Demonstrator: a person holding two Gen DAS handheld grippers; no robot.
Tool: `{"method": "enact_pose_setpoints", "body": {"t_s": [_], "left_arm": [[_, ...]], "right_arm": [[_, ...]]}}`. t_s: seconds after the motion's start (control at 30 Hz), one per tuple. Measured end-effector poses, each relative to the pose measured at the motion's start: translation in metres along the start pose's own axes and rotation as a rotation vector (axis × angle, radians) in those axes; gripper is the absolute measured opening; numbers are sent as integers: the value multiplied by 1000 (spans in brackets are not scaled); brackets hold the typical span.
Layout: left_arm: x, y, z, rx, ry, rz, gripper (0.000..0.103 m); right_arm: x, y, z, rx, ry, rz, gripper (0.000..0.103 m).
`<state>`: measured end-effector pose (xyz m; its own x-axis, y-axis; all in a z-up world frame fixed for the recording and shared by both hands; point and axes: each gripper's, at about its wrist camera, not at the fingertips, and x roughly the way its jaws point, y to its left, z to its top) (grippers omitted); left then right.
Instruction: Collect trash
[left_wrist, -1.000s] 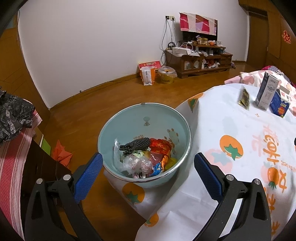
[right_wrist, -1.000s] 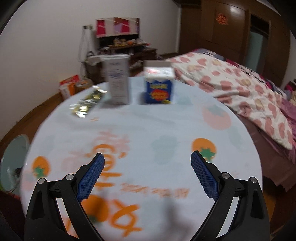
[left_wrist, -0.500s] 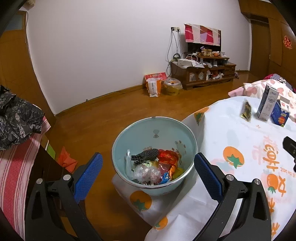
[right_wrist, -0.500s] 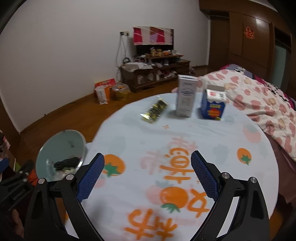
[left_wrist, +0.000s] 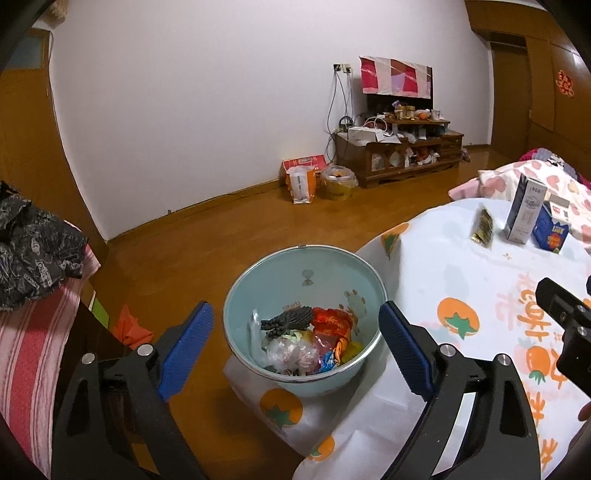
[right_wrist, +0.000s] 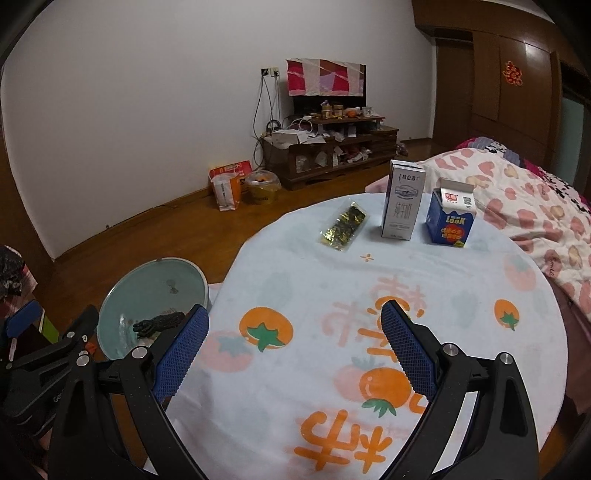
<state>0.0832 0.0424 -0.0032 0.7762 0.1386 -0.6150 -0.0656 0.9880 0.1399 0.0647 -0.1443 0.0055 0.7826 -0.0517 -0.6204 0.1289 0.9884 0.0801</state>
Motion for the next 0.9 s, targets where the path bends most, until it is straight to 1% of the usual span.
{"method": "enact_pose_setpoints", "body": {"t_s": [0.13, 0.23, 0.3, 0.4, 0.53, 0.63, 0.9], "left_arm": [[3, -1, 1, -8, 10, 16, 91], [3, 2, 2, -24, 22, 17, 94], [1, 2, 4, -29, 18, 32, 96], [-1, 1, 5, -19, 7, 44, 97], [0, 3, 5, -33, 22, 40, 97], [0, 4, 5, -30, 21, 52, 97], [0, 5, 5, -38, 25, 50, 97]], "right_arm": [[-2, -1, 0, 5, -5, 4, 93], [-2, -1, 0, 11, -5, 9, 93], [-4, -1, 1, 12, -7, 13, 93], [-6, 1, 1, 8, -9, 17, 93], [-8, 2, 1, 11, -10, 26, 93], [-9, 2, 1, 10, -14, 27, 93], [-10, 2, 1, 11, -15, 28, 93]]}}
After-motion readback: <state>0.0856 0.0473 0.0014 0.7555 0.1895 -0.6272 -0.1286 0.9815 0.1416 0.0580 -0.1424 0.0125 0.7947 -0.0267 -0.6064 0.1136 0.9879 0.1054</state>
